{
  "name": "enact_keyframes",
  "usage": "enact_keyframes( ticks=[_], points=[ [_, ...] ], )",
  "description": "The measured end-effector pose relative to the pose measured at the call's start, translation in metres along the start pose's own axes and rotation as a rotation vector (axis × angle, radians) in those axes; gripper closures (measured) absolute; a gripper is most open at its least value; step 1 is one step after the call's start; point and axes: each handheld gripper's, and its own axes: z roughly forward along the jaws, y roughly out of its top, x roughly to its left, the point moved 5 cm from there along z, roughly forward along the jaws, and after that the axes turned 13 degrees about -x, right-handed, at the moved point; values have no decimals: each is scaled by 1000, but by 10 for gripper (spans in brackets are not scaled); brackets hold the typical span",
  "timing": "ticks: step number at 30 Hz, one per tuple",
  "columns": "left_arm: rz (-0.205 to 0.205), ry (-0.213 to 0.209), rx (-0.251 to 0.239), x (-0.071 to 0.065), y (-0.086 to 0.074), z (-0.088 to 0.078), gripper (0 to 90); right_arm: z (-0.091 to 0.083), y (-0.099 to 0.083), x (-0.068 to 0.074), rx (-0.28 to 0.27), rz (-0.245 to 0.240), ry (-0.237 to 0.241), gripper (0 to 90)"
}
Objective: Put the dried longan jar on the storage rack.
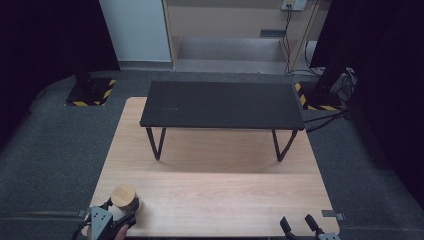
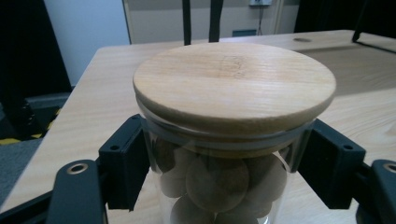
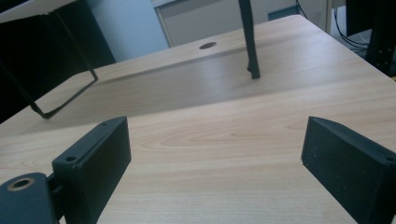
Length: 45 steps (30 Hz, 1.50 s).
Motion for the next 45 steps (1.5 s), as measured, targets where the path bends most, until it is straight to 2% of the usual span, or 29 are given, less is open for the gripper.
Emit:
enact_keyframes(
  ticks=[7, 12, 19, 24, 36, 45],
  points=[
    [-28, -44, -8, 4, 45, -5, 242, 8, 2, 7, 0, -14, 25, 85],
    [-42, -65, -31, 7, 68, -2, 242, 11, 0, 9, 8, -13, 29, 86],
    [-31, -90, -35, 6, 97, 8, 242, 10, -1, 11, 3, -16, 30, 86],
    [-42, -115, -48, 8, 115, 18, 242, 8, 0, 11, -4, -15, 28, 86],
    [-41, -121, -98, 12, 153, 52, 242, 9, 0, 13, -10, -16, 30, 87],
    [-14, -136, -97, 13, 176, 77, 242, 7, 2, 11, -14, -17, 25, 91]
  ],
)
